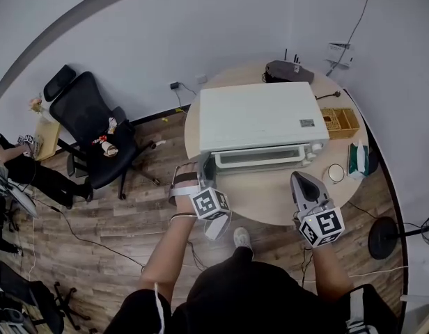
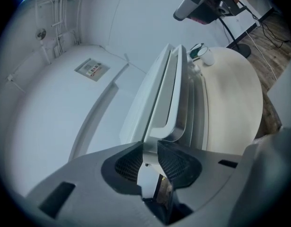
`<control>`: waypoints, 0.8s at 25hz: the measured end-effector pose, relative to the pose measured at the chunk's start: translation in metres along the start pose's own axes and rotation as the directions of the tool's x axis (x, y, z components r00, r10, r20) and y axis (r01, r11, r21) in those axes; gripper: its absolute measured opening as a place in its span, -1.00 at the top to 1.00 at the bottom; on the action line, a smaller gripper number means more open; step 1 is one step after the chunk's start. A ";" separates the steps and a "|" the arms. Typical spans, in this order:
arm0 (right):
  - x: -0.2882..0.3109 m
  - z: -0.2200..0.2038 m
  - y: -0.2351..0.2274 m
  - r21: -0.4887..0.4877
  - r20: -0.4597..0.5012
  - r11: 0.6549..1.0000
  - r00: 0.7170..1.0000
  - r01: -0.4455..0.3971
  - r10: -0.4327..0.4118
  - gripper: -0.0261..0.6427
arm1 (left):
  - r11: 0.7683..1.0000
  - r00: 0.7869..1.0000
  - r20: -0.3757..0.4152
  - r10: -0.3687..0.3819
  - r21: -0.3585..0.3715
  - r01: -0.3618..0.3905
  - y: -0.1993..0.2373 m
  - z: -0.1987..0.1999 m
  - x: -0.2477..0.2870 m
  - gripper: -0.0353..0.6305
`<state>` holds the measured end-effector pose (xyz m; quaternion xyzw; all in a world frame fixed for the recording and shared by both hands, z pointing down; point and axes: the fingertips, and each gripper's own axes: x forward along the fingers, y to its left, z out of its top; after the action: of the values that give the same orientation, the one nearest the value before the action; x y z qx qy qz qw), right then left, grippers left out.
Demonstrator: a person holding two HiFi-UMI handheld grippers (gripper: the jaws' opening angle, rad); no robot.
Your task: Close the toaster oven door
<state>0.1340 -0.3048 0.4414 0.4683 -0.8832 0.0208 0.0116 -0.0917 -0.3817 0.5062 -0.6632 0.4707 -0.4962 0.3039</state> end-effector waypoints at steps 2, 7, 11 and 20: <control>0.000 -0.001 0.002 0.005 0.002 1.000 1.000 0.002 -0.002 0.92 | 1.000 1.000 0.001 0.009 -0.001 -0.009 0.000 -0.001 0.000 0.62; 0.000 -0.002 0.003 0.003 -0.001 1.000 1.000 0.005 -0.005 0.93 | 0.998 0.999 0.013 0.046 -0.038 -0.045 0.006 -0.002 -0.006 0.55; 0.001 0.000 0.004 -0.005 0.000 1.000 1.000 0.008 -0.008 0.92 | 0.995 0.999 0.029 0.033 -0.100 -0.030 0.004 -0.001 -0.012 0.55; 0.000 0.001 0.017 -0.078 -0.002 0.997 1.000 0.014 -0.014 0.92 | 0.949 0.994 0.108 0.006 -0.313 0.028 0.002 0.011 -0.035 0.55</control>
<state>0.1201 -0.2954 0.4403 0.4738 -0.8800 -0.0130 0.0310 -0.0837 -0.3509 0.4880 -0.7314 0.5230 -0.3803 0.2166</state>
